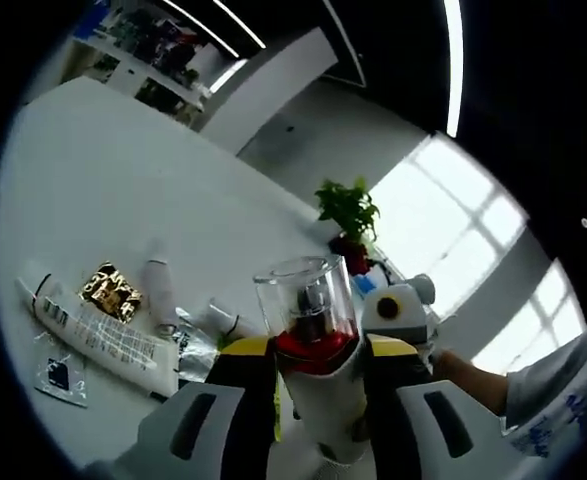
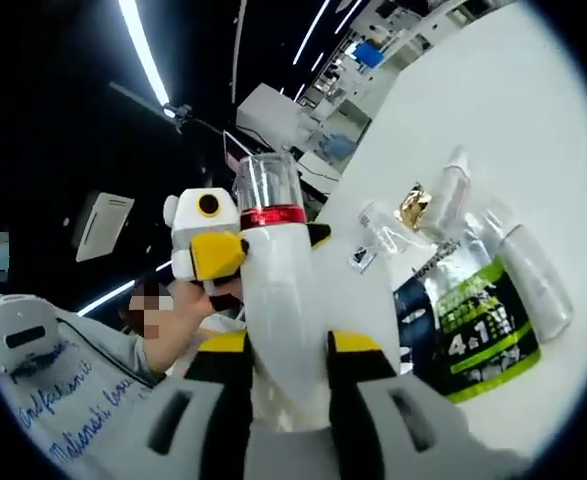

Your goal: Arrange the skincare products in the storage area until every visible bottle or jar stands upright without overlapping.

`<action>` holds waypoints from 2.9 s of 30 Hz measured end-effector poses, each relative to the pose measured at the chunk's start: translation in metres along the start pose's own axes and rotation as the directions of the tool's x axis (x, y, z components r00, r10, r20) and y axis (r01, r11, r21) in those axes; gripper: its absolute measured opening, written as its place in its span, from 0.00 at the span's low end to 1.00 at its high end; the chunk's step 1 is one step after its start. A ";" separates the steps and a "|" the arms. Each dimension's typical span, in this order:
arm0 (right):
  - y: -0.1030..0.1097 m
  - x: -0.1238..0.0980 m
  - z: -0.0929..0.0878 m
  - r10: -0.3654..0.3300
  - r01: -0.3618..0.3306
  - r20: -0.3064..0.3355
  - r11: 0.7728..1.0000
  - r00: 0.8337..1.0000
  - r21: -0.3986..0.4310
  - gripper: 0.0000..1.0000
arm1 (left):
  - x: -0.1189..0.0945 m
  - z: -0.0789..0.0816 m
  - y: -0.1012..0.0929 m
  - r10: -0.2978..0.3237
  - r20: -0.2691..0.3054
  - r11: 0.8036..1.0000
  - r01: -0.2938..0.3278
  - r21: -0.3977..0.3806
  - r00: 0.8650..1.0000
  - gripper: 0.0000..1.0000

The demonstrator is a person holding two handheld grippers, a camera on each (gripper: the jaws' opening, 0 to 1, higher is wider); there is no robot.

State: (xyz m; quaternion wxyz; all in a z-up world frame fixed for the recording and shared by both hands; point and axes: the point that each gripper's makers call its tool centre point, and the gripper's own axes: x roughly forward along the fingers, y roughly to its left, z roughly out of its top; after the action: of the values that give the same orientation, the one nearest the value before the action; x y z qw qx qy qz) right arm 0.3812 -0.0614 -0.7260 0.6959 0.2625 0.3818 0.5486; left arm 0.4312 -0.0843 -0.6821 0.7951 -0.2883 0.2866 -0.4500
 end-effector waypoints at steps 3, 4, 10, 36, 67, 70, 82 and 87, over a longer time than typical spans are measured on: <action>-0.002 0.005 -0.005 -0.012 0.012 -0.021 1.000 1.000 -0.018 0.28 | 0.001 -0.003 -0.001 0.005 -0.016 1.000 -0.005 0.030 1.000 0.30; -0.004 0.007 -0.008 -0.018 0.018 -0.031 1.000 0.999 -0.023 0.28 | 0.001 -0.004 -0.001 0.010 -0.023 0.999 -0.009 0.044 1.000 0.30; -0.010 0.014 -0.016 -0.035 0.033 -0.059 0.999 0.998 -0.037 0.28 | 0.002 -0.010 0.004 0.036 -0.054 0.994 -0.030 0.101 0.998 0.30; -0.046 0.012 -0.035 -0.160 0.137 -0.135 0.977 0.978 -0.166 0.28 | 0.015 -0.026 0.035 0.096 -0.172 0.969 -0.052 0.241 0.980 0.29; -0.069 -0.007 -0.015 -0.238 0.193 -0.138 0.940 0.961 -0.281 0.27 | 0.042 -0.020 0.027 0.118 -0.124 0.951 -0.076 0.300 0.985 0.29; -0.071 -0.007 -0.012 -0.248 0.196 -0.141 0.932 0.958 -0.306 0.28 | 0.043 -0.019 0.025 0.124 -0.113 0.947 -0.083 0.310 0.986 0.30; -0.077 -0.012 -0.005 -0.310 0.210 -0.159 0.868 0.937 -0.450 0.28 | 0.046 -0.015 0.019 0.148 -0.101 0.900 -0.092 0.427 0.984 0.30; -0.079 -0.014 -0.004 -0.334 0.206 -0.173 0.836 0.927 -0.509 0.28 | 0.044 -0.016 0.017 0.152 -0.096 0.891 -0.094 0.445 0.984 0.30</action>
State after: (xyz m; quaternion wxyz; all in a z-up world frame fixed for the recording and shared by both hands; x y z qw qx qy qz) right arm 0.4204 -0.0957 -0.7869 0.7550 -0.0486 0.3527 0.5507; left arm 0.4482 -0.1195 -0.7135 0.8464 -0.0537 0.2462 -0.4692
